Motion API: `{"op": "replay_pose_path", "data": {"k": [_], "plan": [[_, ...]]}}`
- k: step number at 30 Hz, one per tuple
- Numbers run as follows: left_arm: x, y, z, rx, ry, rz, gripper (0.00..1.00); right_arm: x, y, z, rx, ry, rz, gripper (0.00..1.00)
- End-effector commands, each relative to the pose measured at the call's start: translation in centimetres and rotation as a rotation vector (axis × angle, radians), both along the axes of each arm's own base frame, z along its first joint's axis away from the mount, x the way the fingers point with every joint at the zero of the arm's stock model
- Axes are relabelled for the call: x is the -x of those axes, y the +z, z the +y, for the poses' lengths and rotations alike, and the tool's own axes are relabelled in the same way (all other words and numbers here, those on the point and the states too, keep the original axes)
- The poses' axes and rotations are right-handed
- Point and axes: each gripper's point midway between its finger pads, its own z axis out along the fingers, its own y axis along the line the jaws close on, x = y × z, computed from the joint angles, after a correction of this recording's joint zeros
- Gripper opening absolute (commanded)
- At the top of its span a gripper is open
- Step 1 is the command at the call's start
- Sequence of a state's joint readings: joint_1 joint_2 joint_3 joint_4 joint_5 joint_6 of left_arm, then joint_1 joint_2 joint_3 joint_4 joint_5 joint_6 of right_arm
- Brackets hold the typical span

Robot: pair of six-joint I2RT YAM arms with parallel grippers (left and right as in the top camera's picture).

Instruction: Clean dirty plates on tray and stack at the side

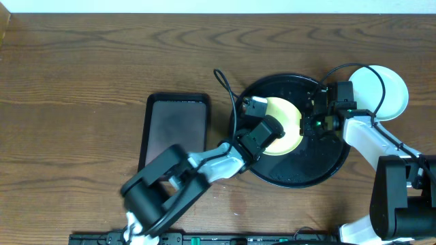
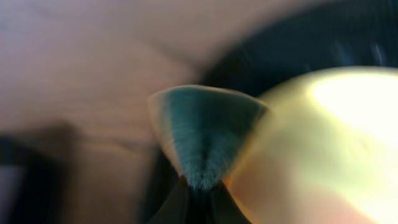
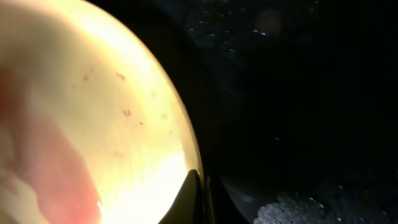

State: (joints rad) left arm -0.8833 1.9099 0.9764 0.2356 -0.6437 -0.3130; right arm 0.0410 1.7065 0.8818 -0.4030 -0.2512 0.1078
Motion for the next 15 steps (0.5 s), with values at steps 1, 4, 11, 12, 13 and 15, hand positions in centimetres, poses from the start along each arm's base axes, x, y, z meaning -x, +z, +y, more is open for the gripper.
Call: {"op": "replay_pose_path", "data": {"k": [1, 4, 11, 12, 13, 15], "plan": [[-1.2, 10.6, 5.1, -0.073, 0.186, -0.248, 0.07, -0.3, 0.1, -0.1, 0.011, -0.018, 0.000, 0.01], [0.3, 15.9, 7.4, -0.031, 0.210, -0.286, 0.08, -0.4, 0.5, 0.0, -0.011, -0.075, 0.011, 0.01], [5.4, 15.6, 12.2, 0.110, 0.190, -0.016, 0.08, -1.8, 6.9, -0.9, 0.034, -0.091, -0.124, 0.01], [6.3, 14.2, 12.9, 0.128, 0.185, 0.078, 0.08, -2.1, 9.1, -1.3, 0.057, -0.086, -0.173, 0.01], [6.9, 13.3, 13.5, 0.138, 0.197, 0.137, 0.08, -2.2, 11.0, -1.5, 0.075, -0.076, -0.214, 0.01], [7.9, 11.1, 15.4, 0.135, 0.242, 0.260, 0.08, -2.2, 15.5, -2.0, 0.127, -0.076, -0.314, 0.01]]}}
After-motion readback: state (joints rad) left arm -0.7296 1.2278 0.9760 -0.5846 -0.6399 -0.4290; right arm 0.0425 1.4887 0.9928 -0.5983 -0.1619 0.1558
